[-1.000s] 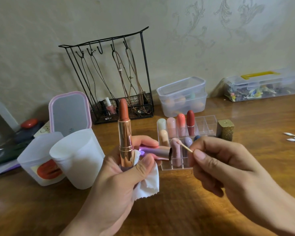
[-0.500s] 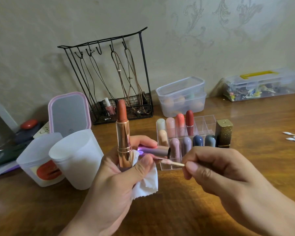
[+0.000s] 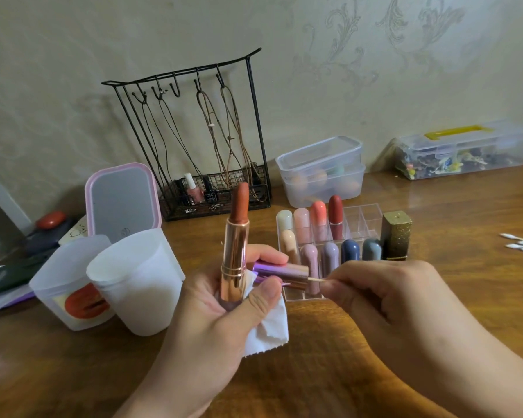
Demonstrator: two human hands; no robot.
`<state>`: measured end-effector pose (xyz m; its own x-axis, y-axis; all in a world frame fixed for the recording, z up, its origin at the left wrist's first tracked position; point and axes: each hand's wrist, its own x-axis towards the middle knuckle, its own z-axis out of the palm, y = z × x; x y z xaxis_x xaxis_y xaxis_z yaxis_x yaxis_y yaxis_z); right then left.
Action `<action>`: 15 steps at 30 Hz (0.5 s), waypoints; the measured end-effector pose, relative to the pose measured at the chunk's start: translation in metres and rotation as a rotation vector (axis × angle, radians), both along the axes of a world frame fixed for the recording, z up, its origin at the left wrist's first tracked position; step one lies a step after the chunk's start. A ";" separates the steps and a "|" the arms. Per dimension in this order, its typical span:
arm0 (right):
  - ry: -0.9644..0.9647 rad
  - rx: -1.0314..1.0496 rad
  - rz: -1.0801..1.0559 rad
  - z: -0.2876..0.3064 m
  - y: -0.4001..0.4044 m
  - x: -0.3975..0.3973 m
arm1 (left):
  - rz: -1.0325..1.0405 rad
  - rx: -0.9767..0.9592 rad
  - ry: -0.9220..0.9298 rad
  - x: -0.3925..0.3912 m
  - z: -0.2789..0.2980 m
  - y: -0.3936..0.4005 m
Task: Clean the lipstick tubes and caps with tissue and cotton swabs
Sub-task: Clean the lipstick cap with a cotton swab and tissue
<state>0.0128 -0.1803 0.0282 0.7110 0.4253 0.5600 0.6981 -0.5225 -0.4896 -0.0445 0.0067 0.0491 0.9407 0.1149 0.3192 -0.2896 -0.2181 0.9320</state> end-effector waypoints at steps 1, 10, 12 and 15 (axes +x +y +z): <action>0.021 -0.019 0.012 0.000 0.001 0.000 | 0.012 0.022 -0.003 0.000 0.000 0.000; 0.002 0.023 0.105 0.006 -0.001 -0.003 | 0.049 -0.070 0.087 0.002 -0.002 0.003; 0.034 -0.080 0.122 0.006 -0.001 -0.006 | 0.054 -0.063 0.095 0.003 -0.003 0.003; 0.069 -0.107 0.235 0.011 -0.003 -0.008 | 0.056 -0.046 0.102 0.003 -0.003 0.002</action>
<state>0.0047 -0.1828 0.0396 0.6206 0.6374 0.4567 0.7734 -0.4016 -0.4904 -0.0417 0.0089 0.0457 0.9597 0.1806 0.2154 -0.1813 -0.1878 0.9653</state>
